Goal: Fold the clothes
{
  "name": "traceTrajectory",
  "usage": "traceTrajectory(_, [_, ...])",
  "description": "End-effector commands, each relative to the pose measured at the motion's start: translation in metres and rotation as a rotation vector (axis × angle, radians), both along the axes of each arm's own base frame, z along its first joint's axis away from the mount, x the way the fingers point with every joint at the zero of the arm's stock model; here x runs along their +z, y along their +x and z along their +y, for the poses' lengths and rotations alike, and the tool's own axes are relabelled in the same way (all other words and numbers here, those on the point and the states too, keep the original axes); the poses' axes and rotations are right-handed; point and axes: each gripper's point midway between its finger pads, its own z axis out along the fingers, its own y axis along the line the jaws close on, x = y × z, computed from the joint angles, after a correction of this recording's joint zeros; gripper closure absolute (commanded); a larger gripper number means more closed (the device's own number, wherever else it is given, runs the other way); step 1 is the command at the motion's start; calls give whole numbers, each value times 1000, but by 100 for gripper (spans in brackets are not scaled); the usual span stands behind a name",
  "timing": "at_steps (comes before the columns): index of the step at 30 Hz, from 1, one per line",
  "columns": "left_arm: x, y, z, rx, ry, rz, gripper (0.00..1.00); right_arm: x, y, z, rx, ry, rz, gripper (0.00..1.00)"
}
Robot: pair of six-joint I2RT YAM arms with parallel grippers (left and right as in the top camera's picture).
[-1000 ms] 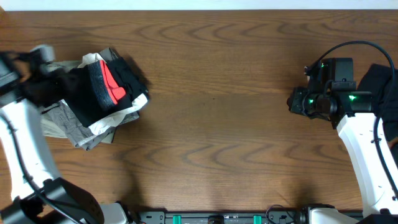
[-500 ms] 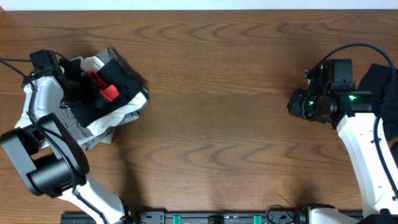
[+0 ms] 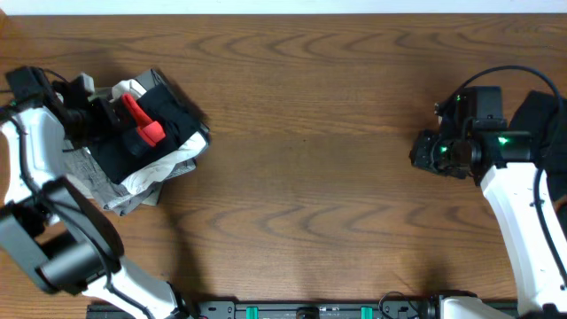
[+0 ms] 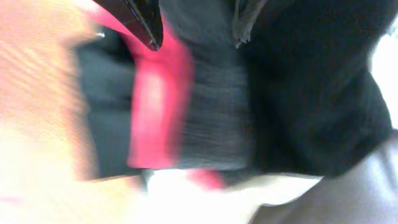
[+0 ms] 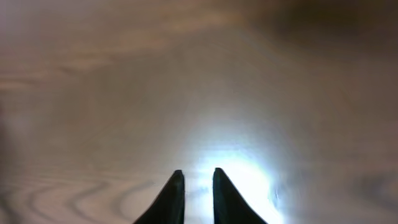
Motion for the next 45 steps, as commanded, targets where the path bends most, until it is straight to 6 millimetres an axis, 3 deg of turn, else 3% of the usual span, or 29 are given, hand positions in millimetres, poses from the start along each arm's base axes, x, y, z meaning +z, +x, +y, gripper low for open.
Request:
traceTrajectory(1, [110, 6, -51, -202, 46, -271, 60, 66, 8, 10, 87, 26, -249, 79])
traceTrajectory(5, [172, -29, -116, -421, 141, -378, 60, 131, -1, 19, 128, 59, -468, 72])
traceTrajectory(8, [199, -63, -155, -511, 221, -423, 59, 157, -18, 27, 177, 81, -558, 72])
traceTrajectory(12, [209, -110, -177, -536, 325, -384, 52, 176, -50, 40, 324, 65, -651, 68])
traceTrajectory(15, [211, -135, -185, -488, 309, -345, 43, 183, -72, 41, 338, 52, -677, 61])
traceTrajectory(16, [210, -145, -187, -484, 303, -327, 28, 185, -81, 41, 339, 52, -683, 58])
traceTrajectory(17, [209, -151, -187, -482, 305, -312, 18, 186, -87, 41, 339, 51, -686, 52])
traceTrajectory(18, [208, -156, -187, -485, 305, -301, 10, 186, -92, 41, 339, 51, -687, 36])
traceTrajectory(19, [206, -160, -187, -487, 303, -290, 1, 186, -99, 40, 338, 50, -685, 1])
traceTrajectory(23, [201, -165, -186, -492, 298, -258, 2, 180, -116, 39, 333, 49, -659, 1])
traceTrajectory(28, [200, -163, -185, -489, 303, -249, 2, 171, -123, 39, 331, 56, -612, 1])
traceTrajectory(45, [199, -163, -185, -489, 303, -248, 2, 170, -124, 39, 330, 57, -604, 1])
